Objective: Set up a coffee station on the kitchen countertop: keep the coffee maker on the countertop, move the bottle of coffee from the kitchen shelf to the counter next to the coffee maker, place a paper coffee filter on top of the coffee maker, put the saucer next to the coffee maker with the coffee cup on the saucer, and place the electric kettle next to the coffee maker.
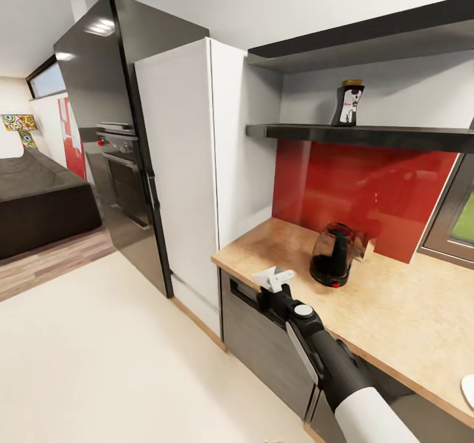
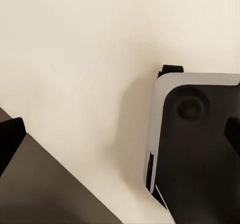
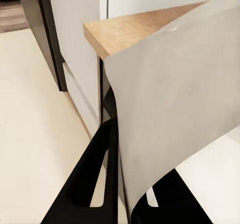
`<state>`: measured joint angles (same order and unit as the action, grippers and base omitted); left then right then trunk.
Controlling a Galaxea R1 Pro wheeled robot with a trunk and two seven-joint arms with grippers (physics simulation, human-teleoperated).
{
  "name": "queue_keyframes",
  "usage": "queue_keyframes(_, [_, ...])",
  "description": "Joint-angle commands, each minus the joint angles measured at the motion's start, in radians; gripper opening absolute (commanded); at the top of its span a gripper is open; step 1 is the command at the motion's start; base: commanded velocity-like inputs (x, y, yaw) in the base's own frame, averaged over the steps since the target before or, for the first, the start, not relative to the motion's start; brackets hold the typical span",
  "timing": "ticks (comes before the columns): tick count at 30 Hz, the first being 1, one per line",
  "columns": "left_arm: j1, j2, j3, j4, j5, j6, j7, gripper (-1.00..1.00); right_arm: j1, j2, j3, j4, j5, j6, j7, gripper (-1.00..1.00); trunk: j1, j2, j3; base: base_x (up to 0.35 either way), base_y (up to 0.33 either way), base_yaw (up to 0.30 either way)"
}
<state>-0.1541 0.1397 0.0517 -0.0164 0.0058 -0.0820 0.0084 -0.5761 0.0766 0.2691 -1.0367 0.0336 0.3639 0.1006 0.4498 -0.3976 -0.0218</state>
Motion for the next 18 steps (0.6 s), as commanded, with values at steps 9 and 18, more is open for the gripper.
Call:
queue_keyframes(9, [-0.001,-0.002,0.006,0.001,0.000,-0.004,0.001,1.00,-0.001,0.000,-0.002,-0.007,-0.001,0.006,0.003,-1.00,0.000,-0.002,-0.001,-0.273,-0.081,-0.065])
queue_keyframes(18, [-0.001,0.000,0.007,0.001,0.000,-0.004,0.001,1.00,-0.001,0.000,-0.003,-0.008,-0.001,0.006,0.002,-1.00,0.000,-0.002,0.004,-0.144,-0.223,-0.279])
